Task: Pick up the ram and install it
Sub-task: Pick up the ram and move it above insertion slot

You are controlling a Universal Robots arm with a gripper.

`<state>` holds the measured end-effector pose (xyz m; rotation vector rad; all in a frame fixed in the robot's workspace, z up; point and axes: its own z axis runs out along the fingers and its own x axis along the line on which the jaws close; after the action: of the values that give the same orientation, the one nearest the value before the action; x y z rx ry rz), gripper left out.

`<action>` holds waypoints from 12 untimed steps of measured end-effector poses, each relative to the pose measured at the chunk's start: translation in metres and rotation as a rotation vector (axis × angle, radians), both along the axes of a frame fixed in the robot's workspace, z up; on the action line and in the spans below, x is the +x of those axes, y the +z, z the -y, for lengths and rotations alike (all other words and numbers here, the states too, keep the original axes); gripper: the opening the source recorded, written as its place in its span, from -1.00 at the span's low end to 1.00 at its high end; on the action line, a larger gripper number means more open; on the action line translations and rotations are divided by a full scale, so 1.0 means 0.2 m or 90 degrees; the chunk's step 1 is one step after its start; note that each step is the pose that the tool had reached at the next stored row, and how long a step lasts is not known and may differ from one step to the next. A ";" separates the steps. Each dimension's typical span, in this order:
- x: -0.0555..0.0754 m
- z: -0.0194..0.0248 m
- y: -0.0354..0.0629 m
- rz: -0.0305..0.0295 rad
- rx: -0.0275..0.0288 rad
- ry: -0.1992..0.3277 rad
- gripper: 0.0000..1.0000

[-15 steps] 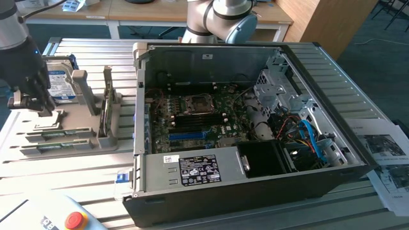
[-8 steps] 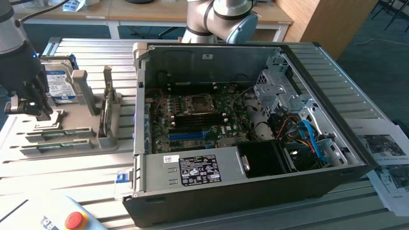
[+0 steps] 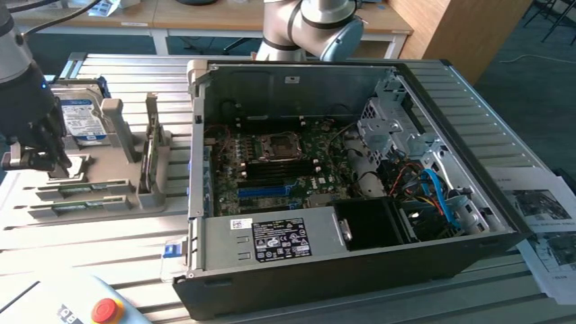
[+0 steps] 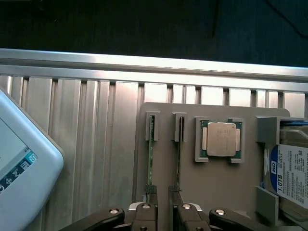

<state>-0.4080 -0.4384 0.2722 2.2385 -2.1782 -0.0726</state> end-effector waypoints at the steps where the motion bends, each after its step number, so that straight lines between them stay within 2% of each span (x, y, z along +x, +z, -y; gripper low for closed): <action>1: 0.00 0.007 0.000 0.0000 0.0000 0.000 -0.53; 4: 0.00 0.027 0.000 0.0000 0.0000 0.000 -0.53; 12: 0.00 0.030 -0.008 0.0000 0.0000 0.000 -0.53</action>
<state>-0.4081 -0.4444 0.2706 2.2385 -2.1783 -0.0726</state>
